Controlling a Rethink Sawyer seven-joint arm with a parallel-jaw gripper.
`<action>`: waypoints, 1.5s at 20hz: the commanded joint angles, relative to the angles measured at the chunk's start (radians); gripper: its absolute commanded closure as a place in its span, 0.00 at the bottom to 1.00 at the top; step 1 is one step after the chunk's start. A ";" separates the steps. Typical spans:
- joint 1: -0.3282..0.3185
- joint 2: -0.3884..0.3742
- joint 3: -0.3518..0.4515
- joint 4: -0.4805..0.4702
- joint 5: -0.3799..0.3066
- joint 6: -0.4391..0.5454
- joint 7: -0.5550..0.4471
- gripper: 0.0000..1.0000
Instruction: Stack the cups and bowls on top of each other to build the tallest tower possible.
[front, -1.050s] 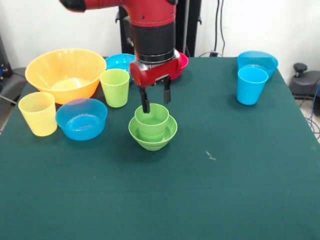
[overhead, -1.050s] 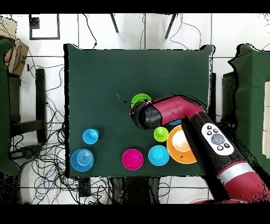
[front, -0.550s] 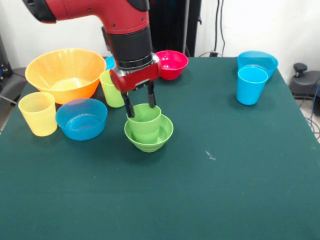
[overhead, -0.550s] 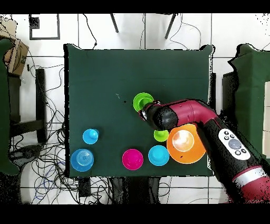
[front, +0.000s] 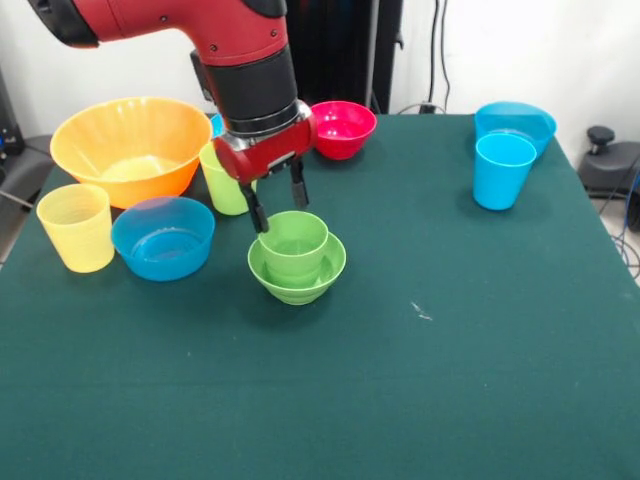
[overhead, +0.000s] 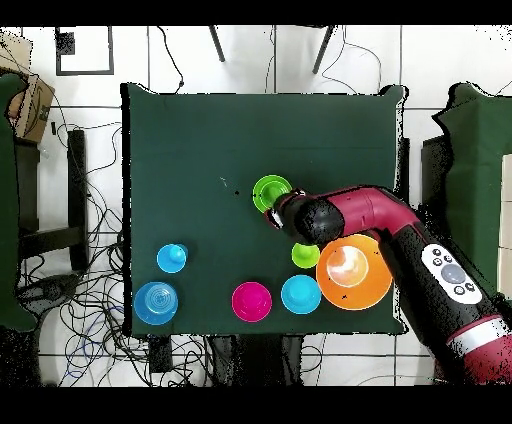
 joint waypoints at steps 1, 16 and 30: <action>0.013 -0.001 0.051 -0.045 -0.001 0.137 -0.323 0.00; -0.002 -0.024 0.083 -0.068 -0.033 0.194 -0.421 0.00; -0.082 -0.030 0.141 -0.208 0.115 0.503 -0.554 0.00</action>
